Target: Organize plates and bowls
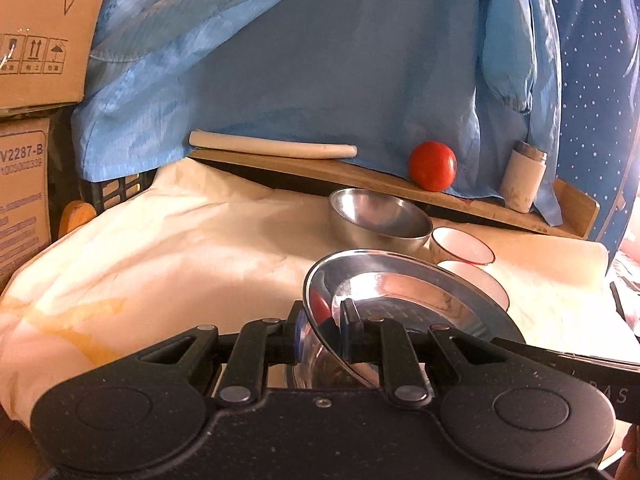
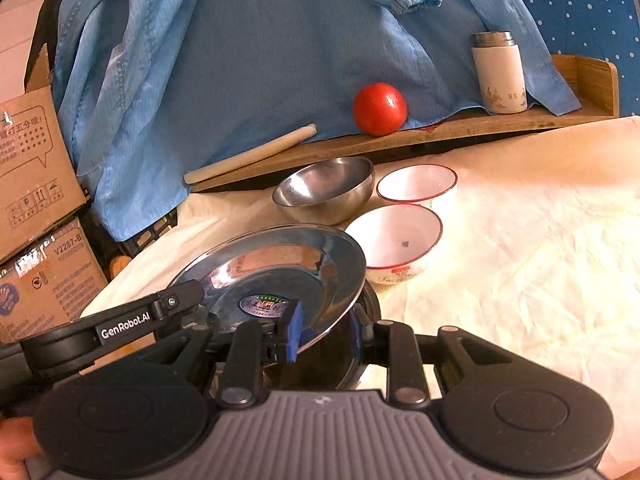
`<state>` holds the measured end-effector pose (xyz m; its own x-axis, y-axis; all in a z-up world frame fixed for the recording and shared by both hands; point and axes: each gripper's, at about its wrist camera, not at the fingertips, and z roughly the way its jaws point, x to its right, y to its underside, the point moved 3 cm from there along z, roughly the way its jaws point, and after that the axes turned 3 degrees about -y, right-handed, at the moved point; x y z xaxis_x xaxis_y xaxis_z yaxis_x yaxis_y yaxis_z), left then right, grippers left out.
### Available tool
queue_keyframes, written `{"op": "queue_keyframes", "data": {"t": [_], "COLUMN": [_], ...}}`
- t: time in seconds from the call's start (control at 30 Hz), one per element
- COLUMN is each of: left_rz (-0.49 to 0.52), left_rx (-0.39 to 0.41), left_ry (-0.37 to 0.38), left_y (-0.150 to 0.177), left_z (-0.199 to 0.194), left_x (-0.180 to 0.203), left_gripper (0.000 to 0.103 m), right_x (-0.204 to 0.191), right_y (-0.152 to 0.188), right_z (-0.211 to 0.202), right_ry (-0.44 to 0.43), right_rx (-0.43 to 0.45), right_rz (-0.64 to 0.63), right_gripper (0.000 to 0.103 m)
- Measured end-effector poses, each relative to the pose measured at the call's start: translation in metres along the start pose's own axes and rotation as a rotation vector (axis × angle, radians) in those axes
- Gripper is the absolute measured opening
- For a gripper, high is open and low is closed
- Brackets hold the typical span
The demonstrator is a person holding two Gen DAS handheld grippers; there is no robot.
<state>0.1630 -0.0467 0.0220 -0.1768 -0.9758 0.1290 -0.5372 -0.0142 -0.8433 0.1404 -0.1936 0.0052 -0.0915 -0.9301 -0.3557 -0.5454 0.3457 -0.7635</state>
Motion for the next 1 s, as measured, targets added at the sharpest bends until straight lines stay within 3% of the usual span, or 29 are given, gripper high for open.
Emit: {"op": "queue_keyframes", "data": {"t": [1.0], "left_rz": [0.093], "left_rx": [-0.007], "left_ry": [-0.069], "left_y": [0.023], "left_z": [-0.008], "left_x": [0.010], "left_gripper": [0.023], "right_x": [-0.004], "right_y": [0.012], "right_z": [-0.007], "right_ry": [0.010], "right_rx": [-0.030], "right_rz": [-0.049], "right_gripper": [0.028]}}
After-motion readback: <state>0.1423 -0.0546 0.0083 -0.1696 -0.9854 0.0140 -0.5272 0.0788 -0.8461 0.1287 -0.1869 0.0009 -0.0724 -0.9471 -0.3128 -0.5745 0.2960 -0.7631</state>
